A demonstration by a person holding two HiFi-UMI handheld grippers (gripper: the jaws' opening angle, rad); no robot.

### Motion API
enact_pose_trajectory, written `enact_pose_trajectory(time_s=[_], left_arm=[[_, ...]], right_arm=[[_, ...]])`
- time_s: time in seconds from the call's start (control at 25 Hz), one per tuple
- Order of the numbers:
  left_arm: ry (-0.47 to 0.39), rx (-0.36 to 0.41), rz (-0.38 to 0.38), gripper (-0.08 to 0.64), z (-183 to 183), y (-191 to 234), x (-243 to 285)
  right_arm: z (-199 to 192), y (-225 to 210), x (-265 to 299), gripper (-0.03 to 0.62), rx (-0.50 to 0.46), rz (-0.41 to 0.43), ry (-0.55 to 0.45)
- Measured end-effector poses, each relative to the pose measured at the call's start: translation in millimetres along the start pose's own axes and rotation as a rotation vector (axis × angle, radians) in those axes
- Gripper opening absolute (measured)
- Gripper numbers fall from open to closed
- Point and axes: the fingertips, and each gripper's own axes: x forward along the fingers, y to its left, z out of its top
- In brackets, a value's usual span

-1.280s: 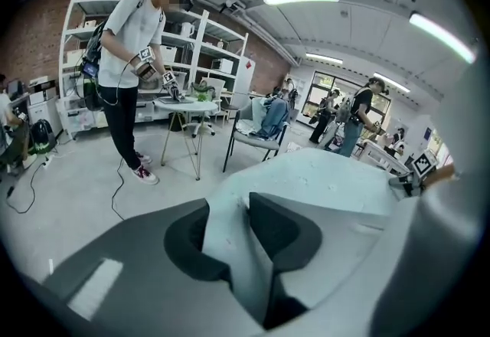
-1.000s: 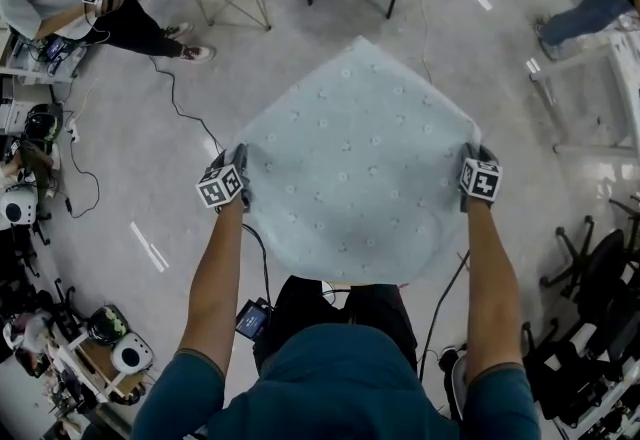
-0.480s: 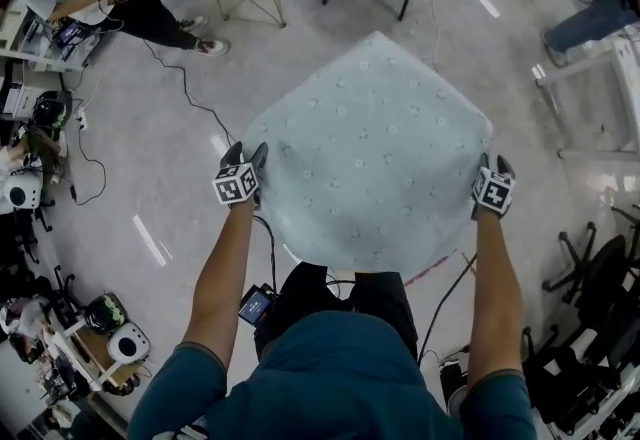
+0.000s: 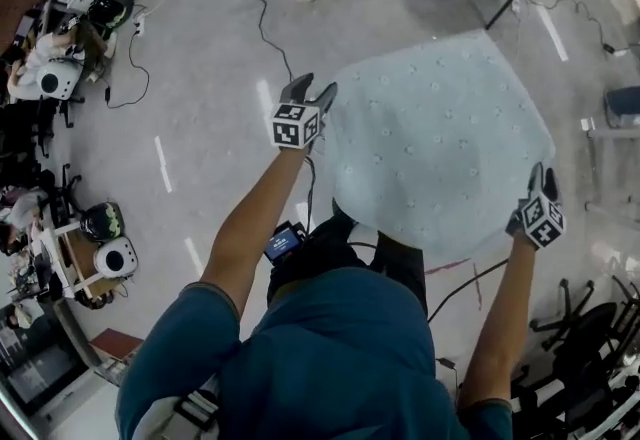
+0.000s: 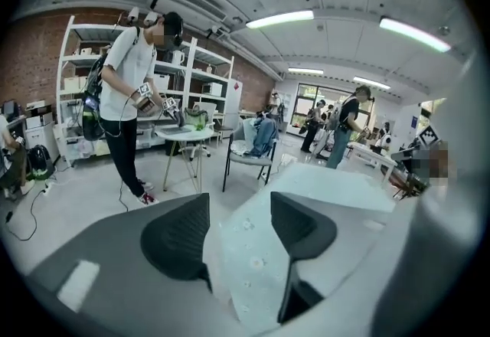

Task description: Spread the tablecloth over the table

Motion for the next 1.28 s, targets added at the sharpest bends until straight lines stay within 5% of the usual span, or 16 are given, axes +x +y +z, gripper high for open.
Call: enact_pose_trajectory(time_s=[0.08, 0.2, 0.32, 0.8, 0.96, 1.28], left_arm=[[-0.075, 0.007, -0.032, 0.216, 25, 0, -24], [-0.196, 0.008, -0.097, 0.138, 71, -2, -62], [-0.308, 0.026, -0.177, 0.004, 108, -9, -93], [-0.489, 0.199, -0.484, 0.0, 230, -82, -222], [-0.516, 0.258, -0.55, 0.0, 247, -104, -256], [-0.589, 0.332, -0.609, 0.0, 262, -132, -303]], right_arm=[[21, 38, -22, 0.14, 0.004, 0.07, -0.054], [55, 101, -59, 0.019, -0.001, 0.161, -0.135], [81, 162, -89, 0.011, -0.055, 0.254, -0.215], [192, 355, -256, 0.011, -0.307, 0.512, -0.485], [205, 382, -295, 0.011, -0.362, 0.548, -0.539], [210, 371, -339, 0.008, -0.391, 0.487, -0.572]])
